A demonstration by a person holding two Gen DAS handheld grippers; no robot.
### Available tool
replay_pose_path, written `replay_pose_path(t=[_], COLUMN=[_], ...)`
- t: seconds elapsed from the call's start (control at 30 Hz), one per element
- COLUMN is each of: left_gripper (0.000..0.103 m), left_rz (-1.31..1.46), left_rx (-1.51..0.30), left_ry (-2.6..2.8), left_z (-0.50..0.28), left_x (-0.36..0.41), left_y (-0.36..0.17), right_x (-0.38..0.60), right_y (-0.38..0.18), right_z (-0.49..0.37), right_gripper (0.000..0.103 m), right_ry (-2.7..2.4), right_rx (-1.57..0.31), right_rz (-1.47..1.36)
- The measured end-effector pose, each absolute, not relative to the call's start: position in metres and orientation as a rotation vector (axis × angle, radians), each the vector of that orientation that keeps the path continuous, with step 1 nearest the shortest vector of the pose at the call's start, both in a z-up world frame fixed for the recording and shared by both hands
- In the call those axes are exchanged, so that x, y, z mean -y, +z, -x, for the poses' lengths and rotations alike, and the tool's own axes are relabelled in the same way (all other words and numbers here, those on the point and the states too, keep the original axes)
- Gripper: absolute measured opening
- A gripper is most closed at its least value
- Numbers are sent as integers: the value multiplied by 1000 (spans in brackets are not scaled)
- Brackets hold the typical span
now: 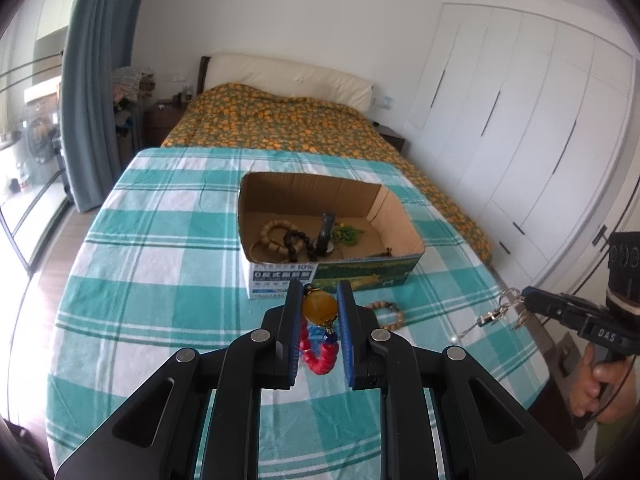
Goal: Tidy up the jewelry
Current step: 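Carry the red bracelet and silver chain over the open box with both tools, then open both tools to drop the red bracelet and silver chain into the box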
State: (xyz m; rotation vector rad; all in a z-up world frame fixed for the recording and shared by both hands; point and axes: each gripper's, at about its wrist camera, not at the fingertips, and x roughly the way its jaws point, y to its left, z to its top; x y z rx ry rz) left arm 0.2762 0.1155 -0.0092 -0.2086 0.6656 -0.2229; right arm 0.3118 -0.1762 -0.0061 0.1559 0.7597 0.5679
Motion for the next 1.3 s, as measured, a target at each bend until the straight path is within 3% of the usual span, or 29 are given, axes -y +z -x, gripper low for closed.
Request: replay_pose_path(t=[0.57,1.3], left_gripper=[16,18], left_rz=[170,117], left_rx=[-609,-847], left_ry=[-243,-190], left_z=[-371,-493], left_x=[-108,-81], left_y=[44,-68], right_x=[157,146], right_y=[49,-71], right_z=[-429,-598], right_gripper=[16,19], right_ry=[578,373], right_rx=[-678,-871], right_rz=[-94,9])
